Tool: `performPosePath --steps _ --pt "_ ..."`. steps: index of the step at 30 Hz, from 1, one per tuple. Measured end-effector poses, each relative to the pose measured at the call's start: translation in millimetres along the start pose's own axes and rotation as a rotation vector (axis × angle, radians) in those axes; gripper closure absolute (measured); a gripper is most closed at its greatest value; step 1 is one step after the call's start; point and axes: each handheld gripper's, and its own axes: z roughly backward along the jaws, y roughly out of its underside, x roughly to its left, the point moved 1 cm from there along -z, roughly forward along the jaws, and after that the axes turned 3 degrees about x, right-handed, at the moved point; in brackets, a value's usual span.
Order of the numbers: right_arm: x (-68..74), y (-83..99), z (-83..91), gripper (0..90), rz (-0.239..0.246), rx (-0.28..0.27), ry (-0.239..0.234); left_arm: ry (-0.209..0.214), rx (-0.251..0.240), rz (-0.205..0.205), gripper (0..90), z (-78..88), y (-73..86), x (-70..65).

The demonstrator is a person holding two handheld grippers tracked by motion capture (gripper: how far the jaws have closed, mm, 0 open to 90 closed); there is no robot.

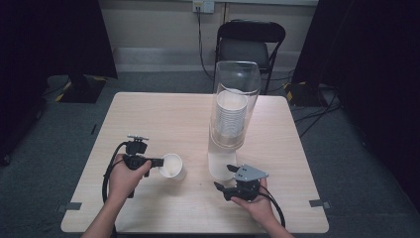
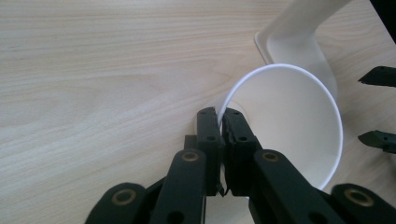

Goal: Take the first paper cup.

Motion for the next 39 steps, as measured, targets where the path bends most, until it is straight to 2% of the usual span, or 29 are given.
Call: performPosePath --steps 4,6,10,11,15,19,20,23,27,28,31,36,39 --pt "-2.1 1.8 0.7 25.0 -0.006 0.015 0.004 0.0 -0.03 -0.008 79.0 1.0 1.1 1.1" --pt "-2.9 2.4 1.2 25.1 -0.011 0.017 0.006 0.024 -0.057 -0.011 73.1 1.8 1.7 1.0" --pt "-6.7 3.6 3.3 25.1 -0.014 0.019 0.014 0.056 -0.109 -0.048 61.6 6.1 3.5 0.1" --pt "-7.8 4.1 3.7 25.1 -0.019 0.018 0.015 0.061 -0.116 -0.074 58.3 7.8 4.3 0.6" --pt "-11.0 6.2 6.2 25.1 -0.023 0.024 0.024 0.091 -0.151 -0.105 50.1 17.6 11.7 3.6" --pt "-15.8 8.1 8.8 24.9 -0.038 0.03 0.04 0.078 -0.162 -0.131 45.0 24.0 22.0 9.3" --pt "-17.1 8.5 9.6 24.8 -0.045 0.03 0.042 0.047 -0.17 -0.174 43.3 24.9 31.2 14.0" --pt "-19.3 8.9 10.6 24.8 -0.055 0.029 0.051 0.031 -0.137 -0.19 42.7 22.7 45.7 20.2" --pt "-20.7 9.5 11.0 24.7 -0.064 0.034 0.058 0.004 -0.123 -0.212 40.0 14.6 61.2 27.3" --pt "-21.2 9.5 11.2 24.7 -0.064 0.035 0.058 0.007 -0.119 -0.219 39.0 10.0 66.4 30.1" --pt "-22.7 9.6 11.7 24.6 -0.068 0.033 0.063 0.0 -0.116 -0.22 37.5 5.3 71.4 33.0" --pt "-25.7 10.2 11.7 24.1 -0.091 0.042 0.07 -0.036 -0.098 -0.28 32.4 -8.7 82.5 39.9" --pt "-28.5 10.2 12.5 23.8 -0.111 0.045 0.082 -0.037 -0.091 -0.295 30.1 -11.3 84.4 41.2"
